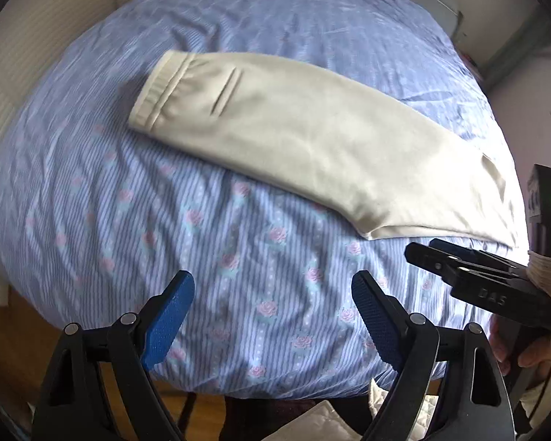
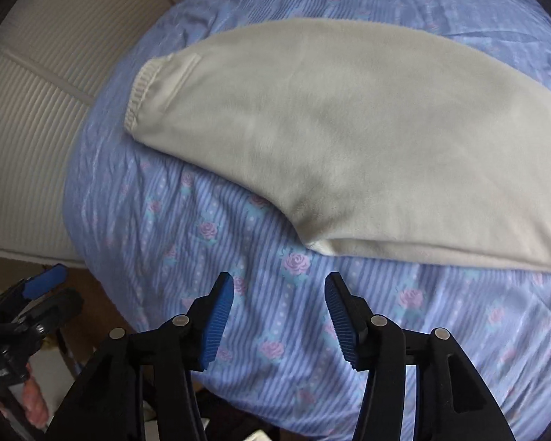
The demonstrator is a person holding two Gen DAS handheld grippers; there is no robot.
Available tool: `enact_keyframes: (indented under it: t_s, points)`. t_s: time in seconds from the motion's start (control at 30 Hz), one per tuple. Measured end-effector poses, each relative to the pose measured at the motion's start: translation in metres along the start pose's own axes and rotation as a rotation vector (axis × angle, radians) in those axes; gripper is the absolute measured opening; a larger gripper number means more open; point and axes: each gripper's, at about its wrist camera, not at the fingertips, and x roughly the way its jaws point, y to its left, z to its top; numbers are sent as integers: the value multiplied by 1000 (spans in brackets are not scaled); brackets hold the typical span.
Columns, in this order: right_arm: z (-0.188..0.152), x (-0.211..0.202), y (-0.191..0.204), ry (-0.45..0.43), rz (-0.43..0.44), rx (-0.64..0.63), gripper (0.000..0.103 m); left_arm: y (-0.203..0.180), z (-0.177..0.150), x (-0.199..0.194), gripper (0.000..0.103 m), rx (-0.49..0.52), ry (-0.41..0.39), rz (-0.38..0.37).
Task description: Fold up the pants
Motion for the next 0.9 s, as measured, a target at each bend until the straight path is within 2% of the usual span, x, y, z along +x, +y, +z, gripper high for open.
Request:
enact_keyframes:
  t_s: [0.07, 0.23, 0.43, 0.57, 0.7, 0.9]
  points:
    - [-10, -35, -6, -78, -19, 64, 61, -17, 13, -8, 88, 105, -14, -31]
    - [-40, -111, -31, -261, -95, 238, 62, -74, 37, -20, 89, 352, -41, -103]
    - [-77, -176, -94, -422, -219, 464, 62, -166, 55, -17, 89, 560, -53, -182]
    - [-100, -214, -153, -500, -275, 599, 62, -241, 63, -18, 89, 639, -107, -227]
    - [-124, -252, -219, -571, -322, 688, 62, -320, 69, -13, 89, 677, -134, -254]
    - [-138, -286, -331, -575, -296, 744, 62, -440, 79, 10, 89, 699, -133, -271]
